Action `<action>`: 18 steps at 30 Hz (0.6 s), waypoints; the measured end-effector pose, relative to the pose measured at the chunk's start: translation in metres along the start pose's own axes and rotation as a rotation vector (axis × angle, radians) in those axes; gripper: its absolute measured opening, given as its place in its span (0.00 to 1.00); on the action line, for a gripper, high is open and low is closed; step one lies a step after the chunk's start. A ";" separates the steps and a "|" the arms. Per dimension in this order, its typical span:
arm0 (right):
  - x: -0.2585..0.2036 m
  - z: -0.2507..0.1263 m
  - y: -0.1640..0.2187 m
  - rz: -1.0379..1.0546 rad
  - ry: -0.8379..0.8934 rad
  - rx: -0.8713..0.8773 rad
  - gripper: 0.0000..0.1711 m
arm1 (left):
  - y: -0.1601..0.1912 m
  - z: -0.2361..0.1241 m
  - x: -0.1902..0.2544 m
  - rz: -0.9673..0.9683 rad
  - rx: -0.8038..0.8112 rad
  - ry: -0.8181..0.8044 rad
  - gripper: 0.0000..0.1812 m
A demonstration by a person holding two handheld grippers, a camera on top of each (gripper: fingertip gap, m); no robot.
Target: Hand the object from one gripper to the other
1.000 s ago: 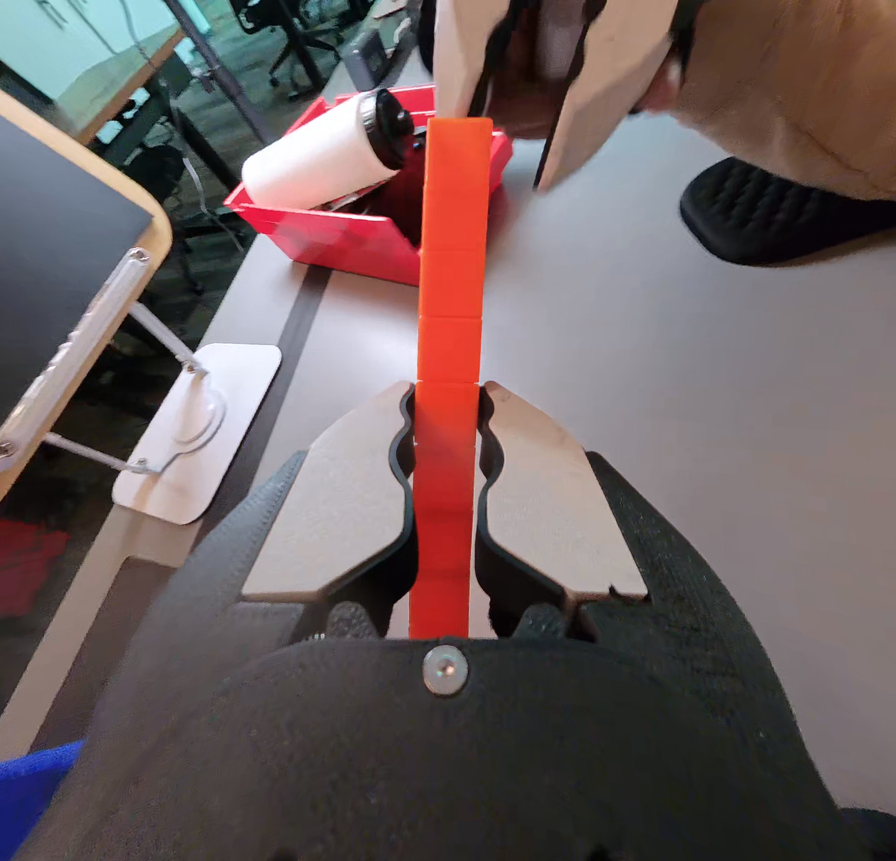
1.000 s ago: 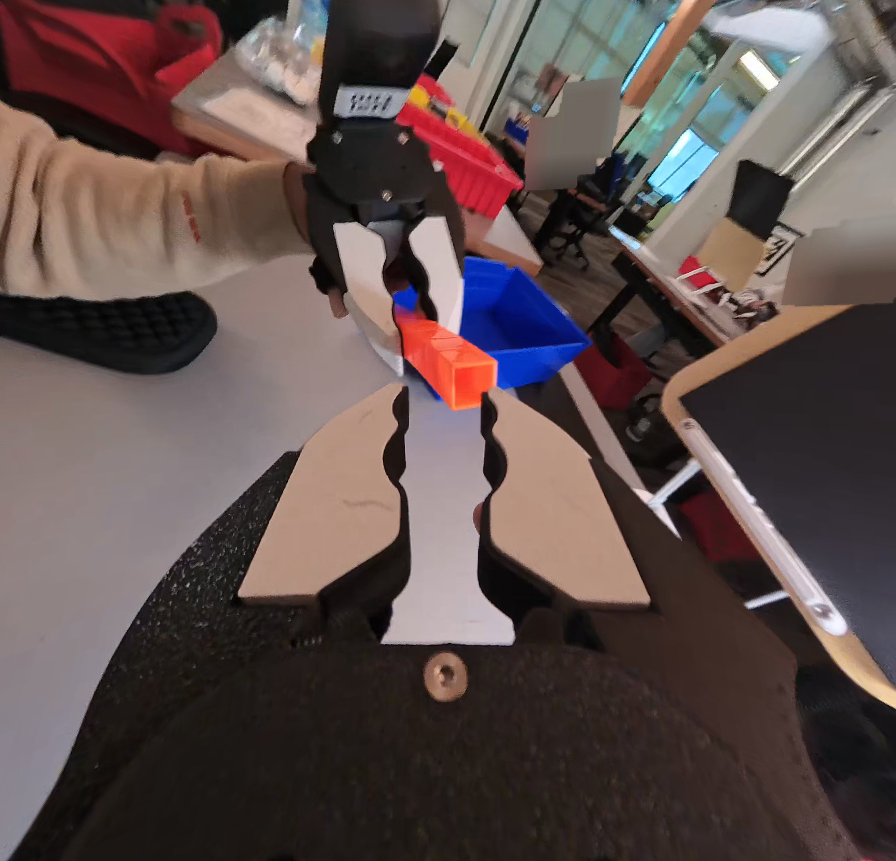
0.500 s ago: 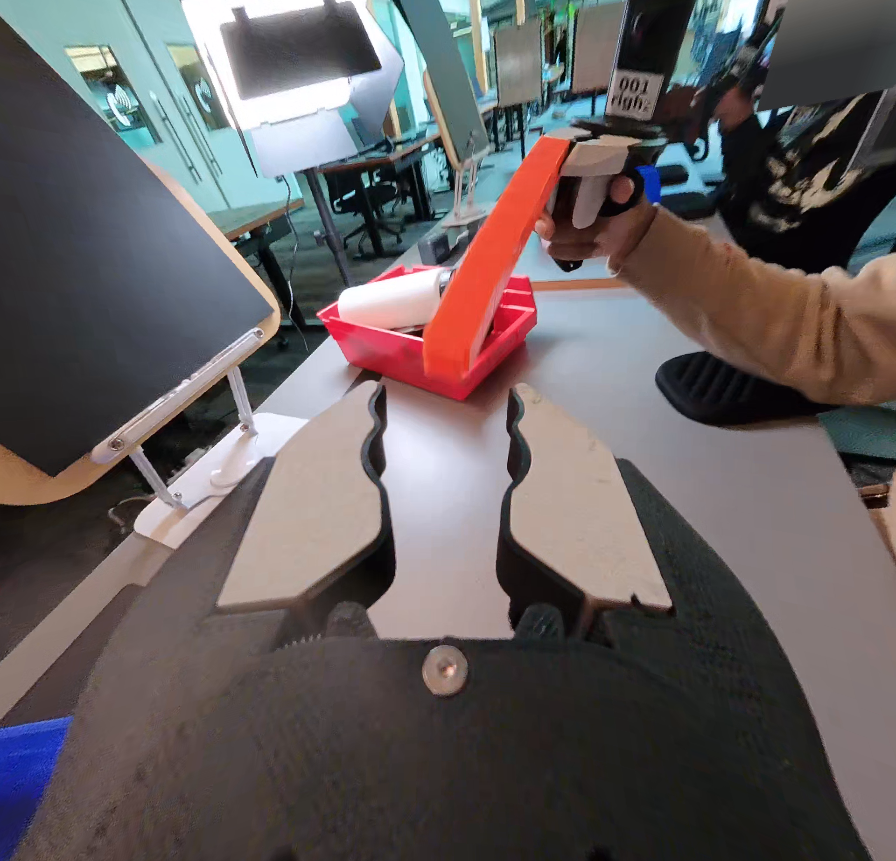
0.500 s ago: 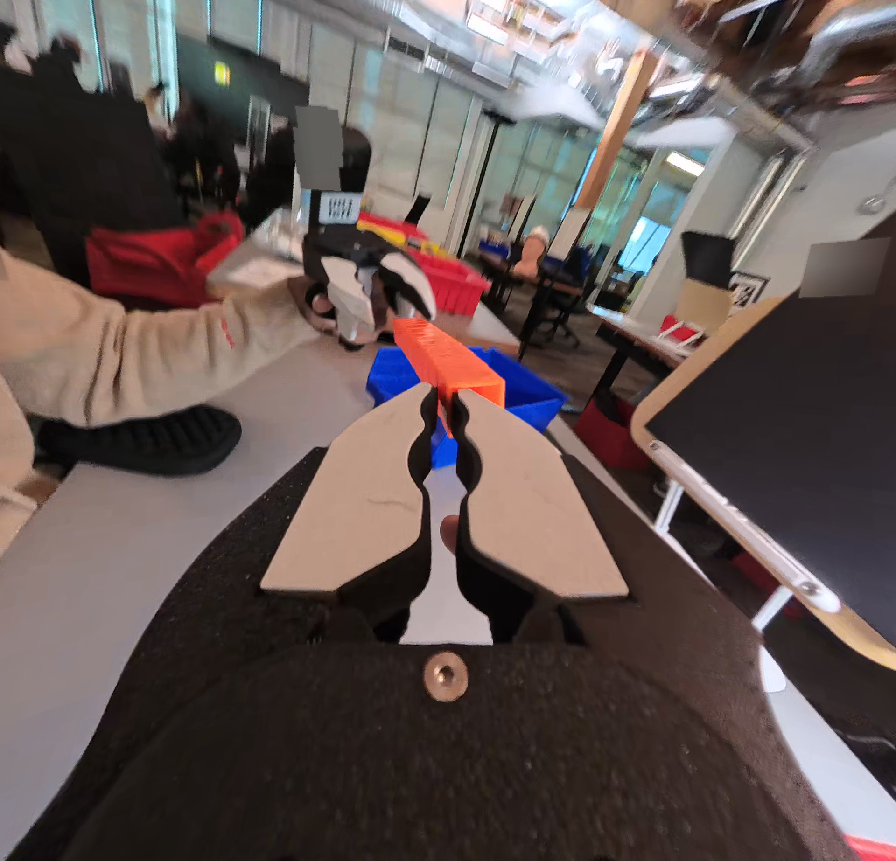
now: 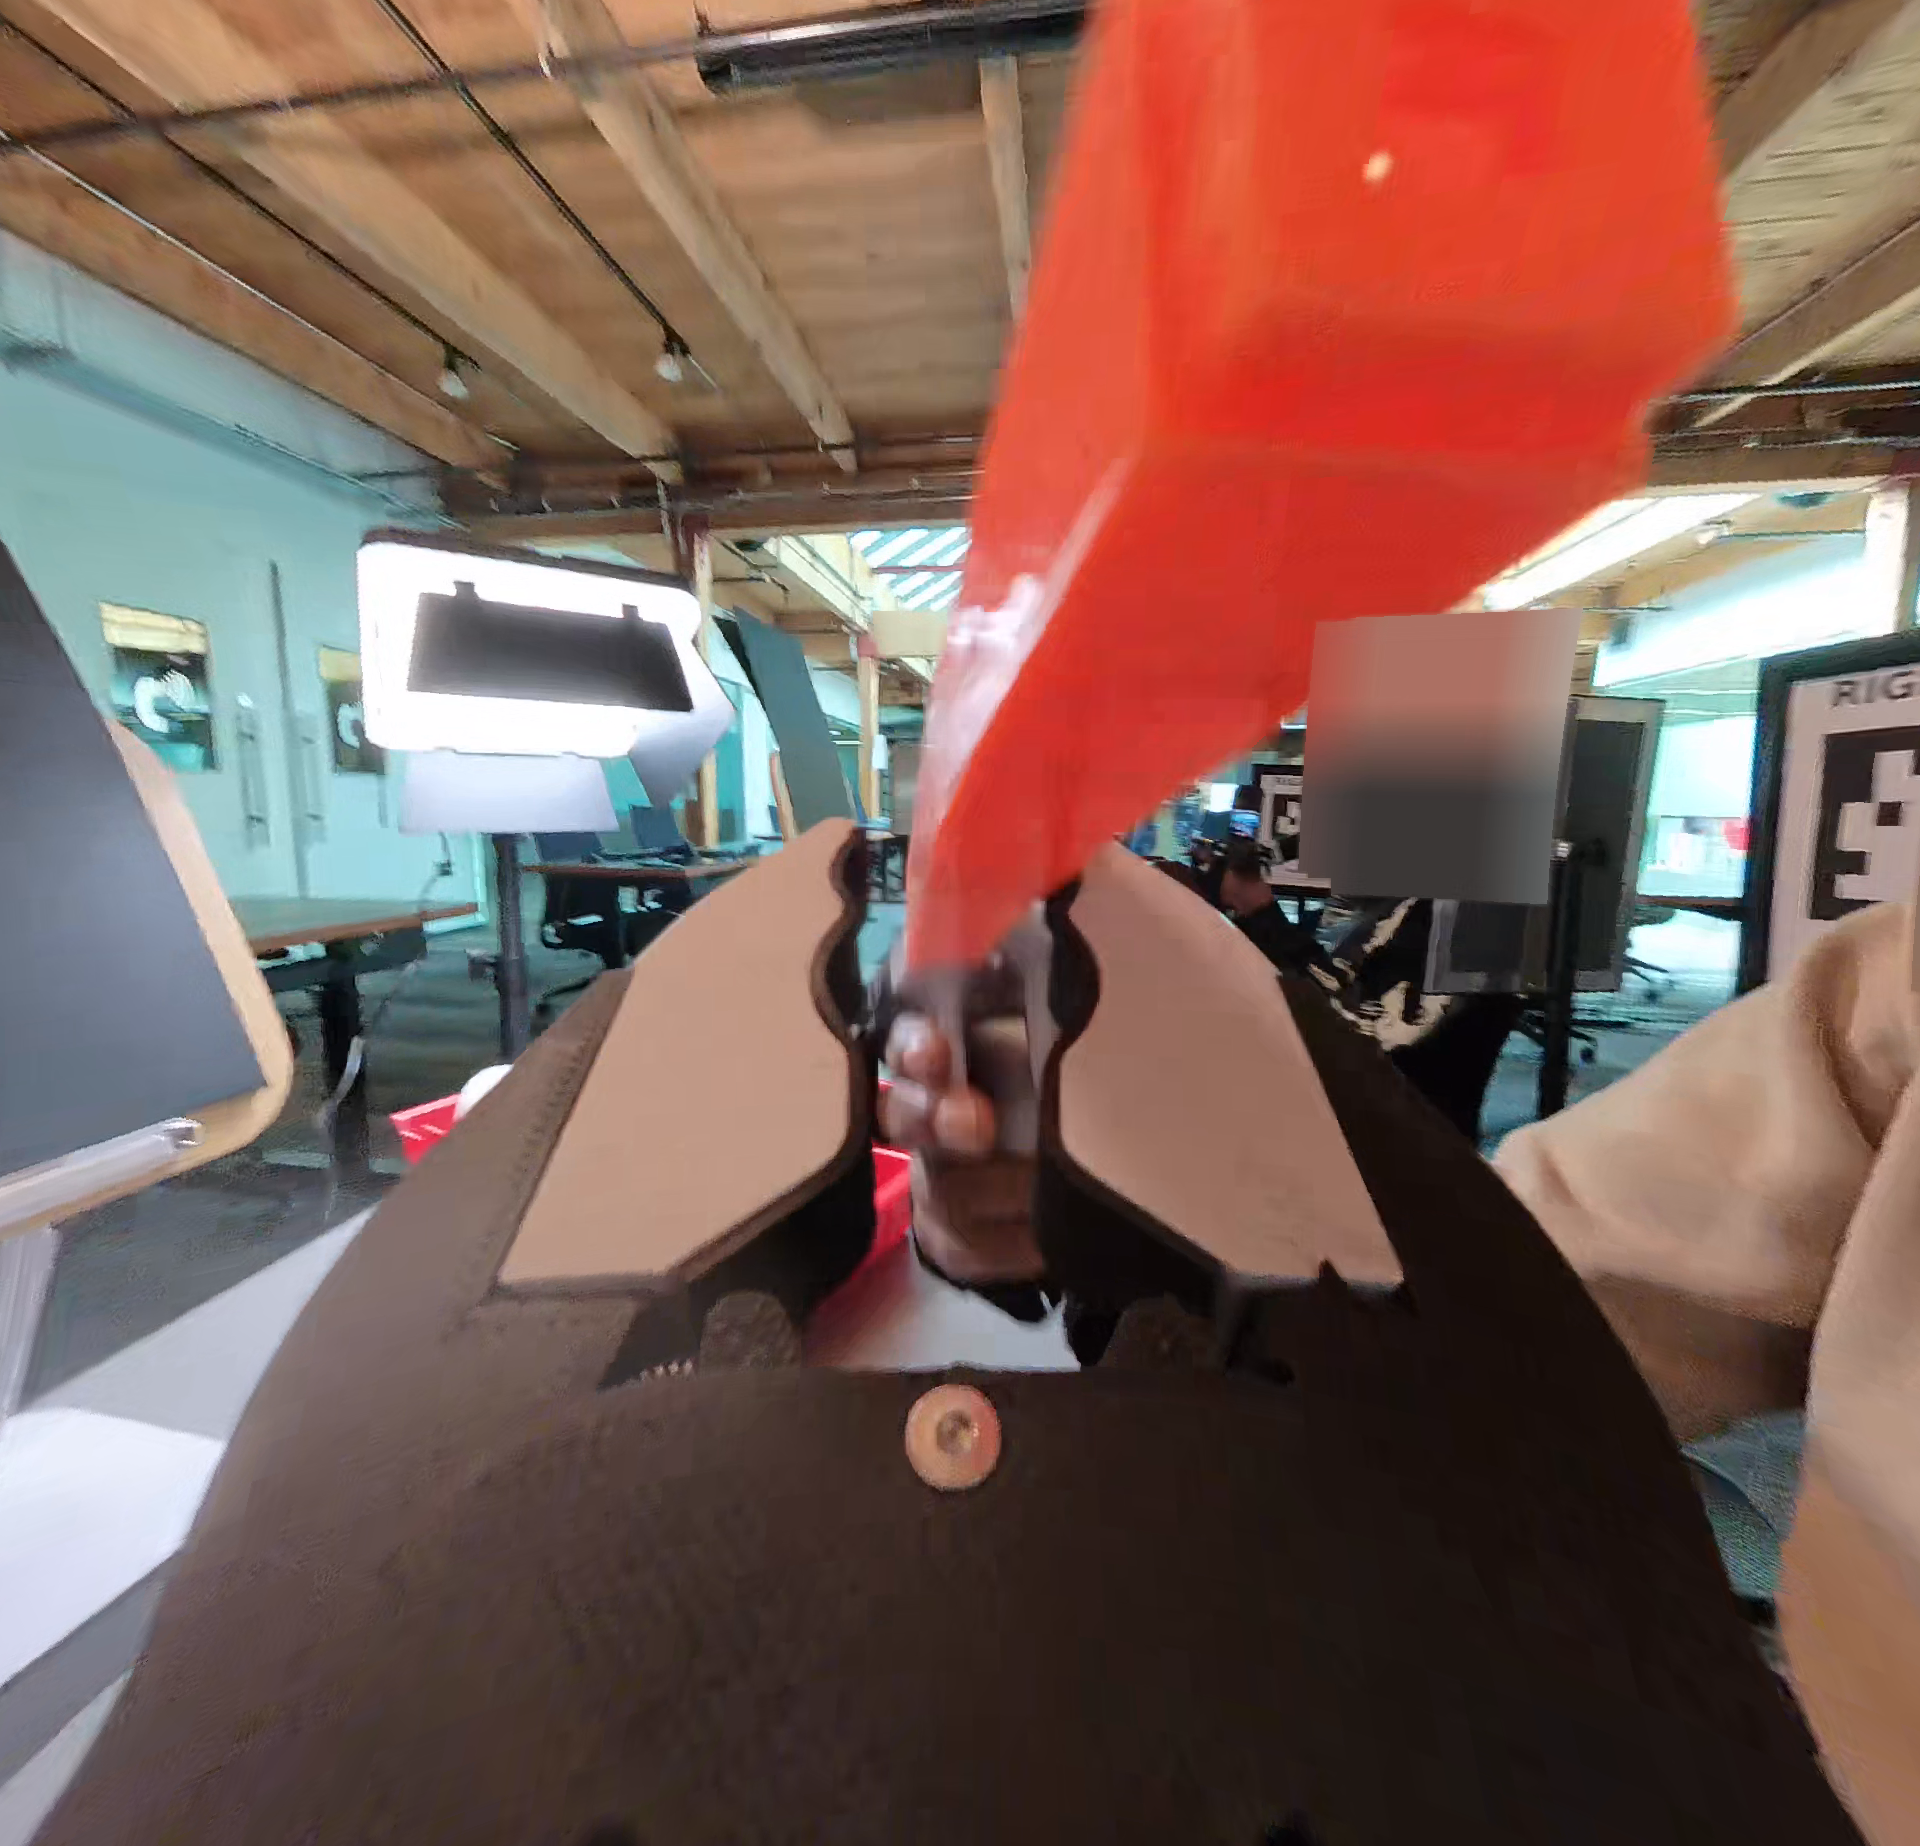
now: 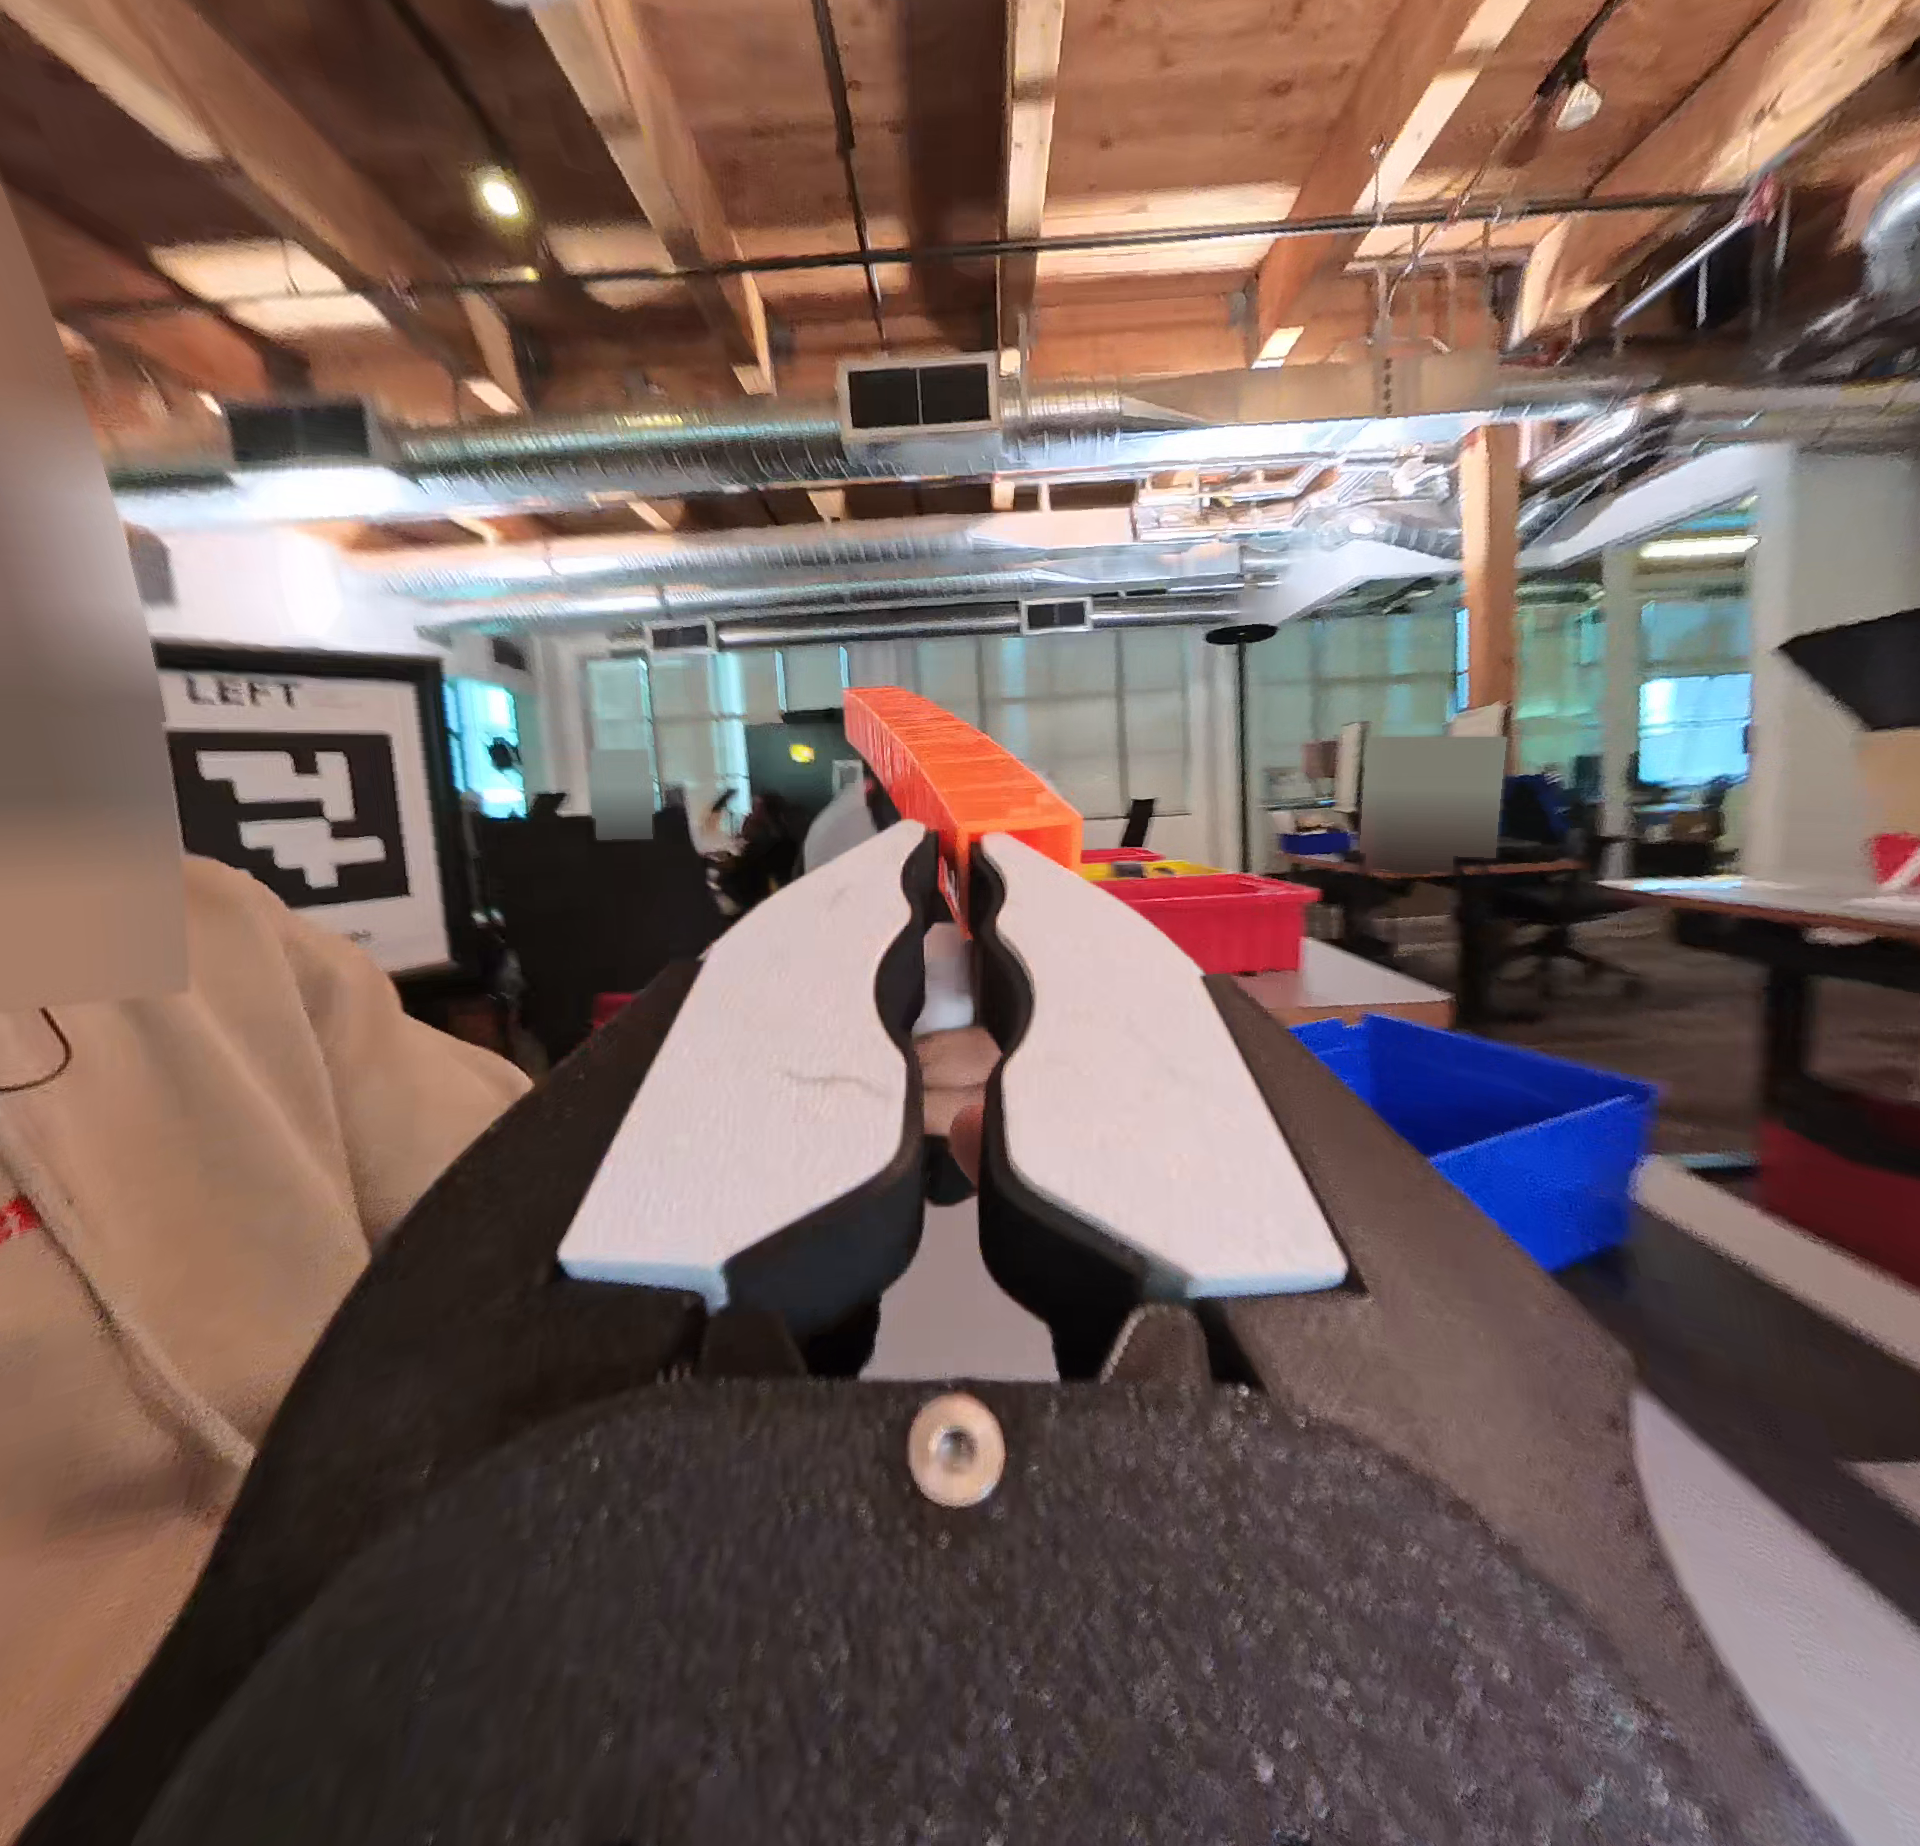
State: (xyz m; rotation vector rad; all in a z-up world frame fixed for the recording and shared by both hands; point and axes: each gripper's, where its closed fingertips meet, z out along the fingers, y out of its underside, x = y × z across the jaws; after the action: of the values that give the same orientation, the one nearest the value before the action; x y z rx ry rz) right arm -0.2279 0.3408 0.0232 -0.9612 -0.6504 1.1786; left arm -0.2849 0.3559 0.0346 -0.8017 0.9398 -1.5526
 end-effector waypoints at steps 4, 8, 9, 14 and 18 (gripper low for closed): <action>0.008 0.020 0.037 0.188 0.024 0.055 0.03 | -0.007 -0.010 -0.013 0.052 -0.054 -0.089 0.13; 0.031 0.005 0.054 0.202 0.092 -0.201 0.12 | 0.027 -0.022 -0.041 0.021 -0.358 -0.181 0.12; 0.037 -0.005 0.058 0.159 0.127 -0.311 0.16 | 0.032 -0.026 -0.047 0.044 -0.402 -0.207 0.13; 0.031 -0.042 0.047 -0.068 0.132 -0.558 0.22 | 0.063 -0.041 -0.055 -0.019 -0.625 -0.224 0.12; 0.022 -0.037 0.026 -0.320 0.175 -0.558 0.18 | 0.131 -0.074 -0.055 0.045 -1.067 -0.224 0.13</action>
State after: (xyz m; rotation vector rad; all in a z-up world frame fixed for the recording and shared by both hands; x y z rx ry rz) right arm -0.2020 0.3538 -0.0181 -1.3492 -0.9762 0.6251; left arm -0.2814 0.4102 -0.1159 -1.6255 1.6051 -0.8041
